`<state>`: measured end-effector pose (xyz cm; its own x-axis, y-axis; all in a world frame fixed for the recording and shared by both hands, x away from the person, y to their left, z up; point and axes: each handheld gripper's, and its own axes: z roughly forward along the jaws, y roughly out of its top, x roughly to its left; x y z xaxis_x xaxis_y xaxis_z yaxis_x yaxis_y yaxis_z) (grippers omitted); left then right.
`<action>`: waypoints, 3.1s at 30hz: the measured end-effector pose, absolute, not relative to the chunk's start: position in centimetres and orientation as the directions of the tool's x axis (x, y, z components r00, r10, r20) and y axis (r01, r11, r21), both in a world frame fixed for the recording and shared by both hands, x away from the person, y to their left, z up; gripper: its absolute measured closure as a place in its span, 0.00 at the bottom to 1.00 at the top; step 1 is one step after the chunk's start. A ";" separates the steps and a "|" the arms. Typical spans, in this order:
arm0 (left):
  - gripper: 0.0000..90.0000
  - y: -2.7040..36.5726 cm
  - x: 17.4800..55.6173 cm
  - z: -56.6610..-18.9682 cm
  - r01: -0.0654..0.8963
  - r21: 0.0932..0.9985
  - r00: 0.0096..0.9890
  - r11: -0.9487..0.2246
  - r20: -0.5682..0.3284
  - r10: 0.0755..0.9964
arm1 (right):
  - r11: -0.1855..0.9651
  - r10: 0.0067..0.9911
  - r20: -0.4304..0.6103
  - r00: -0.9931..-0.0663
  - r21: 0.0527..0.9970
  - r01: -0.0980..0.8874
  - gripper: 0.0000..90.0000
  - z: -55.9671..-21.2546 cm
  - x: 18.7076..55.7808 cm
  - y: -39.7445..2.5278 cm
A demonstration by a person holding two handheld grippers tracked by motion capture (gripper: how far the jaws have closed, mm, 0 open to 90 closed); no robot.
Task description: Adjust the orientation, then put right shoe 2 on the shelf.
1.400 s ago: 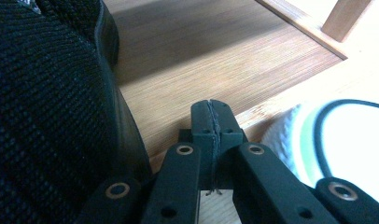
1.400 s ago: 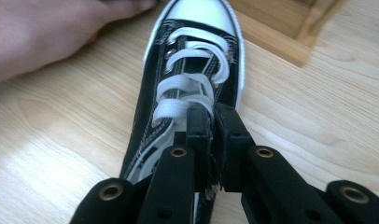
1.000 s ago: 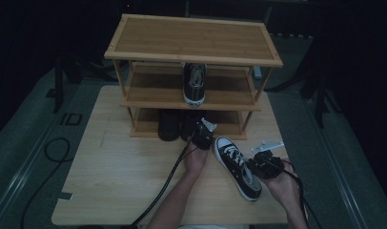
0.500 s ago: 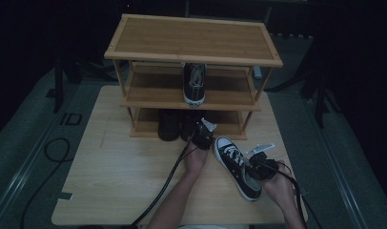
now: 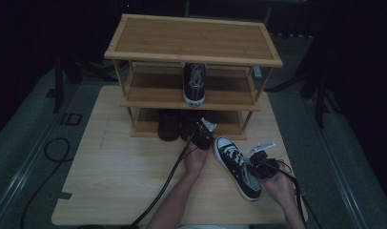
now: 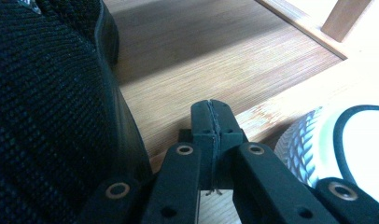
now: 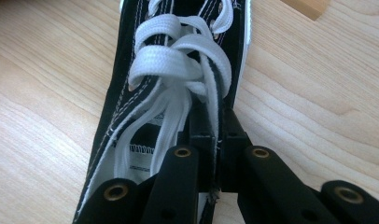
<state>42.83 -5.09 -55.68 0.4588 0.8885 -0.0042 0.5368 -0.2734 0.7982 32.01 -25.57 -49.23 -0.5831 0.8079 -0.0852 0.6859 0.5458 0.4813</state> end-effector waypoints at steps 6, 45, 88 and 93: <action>1.00 -5.1 42.8 -55.7 0.537 0.798 0.459 -0.273 -0.006 0.888 | 0.515 0.822 -0.053 -0.567 0.496 0.699 0.98 -48.9 32.1 -26.2; 1.00 -5.1 42.8 -55.7 0.537 0.797 0.460 -0.274 -0.004 0.888 | 0.455 0.821 0.004 -0.572 0.600 0.658 0.98 -44.5 32.1 -29.0; 1.00 -5.1 42.8 -55.7 0.538 0.797 0.460 -0.274 -0.005 0.888 | 0.465 0.766 0.004 -0.643 0.686 0.559 0.98 -39.3 34.1 -30.1; 1.00 -5.1 42.8 -55.7 0.537 0.798 0.460 -0.273 -0.006 0.888 | 0.468 0.758 0.003 -0.652 0.693 0.548 0.98 -38.7 34.2 -30.0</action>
<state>42.85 -5.05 -55.67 0.4604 0.8877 -0.0060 0.5374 -0.2734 0.7978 34.17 -30.02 -38.69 -0.6519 0.7583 0.0032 0.5482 0.4683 0.6930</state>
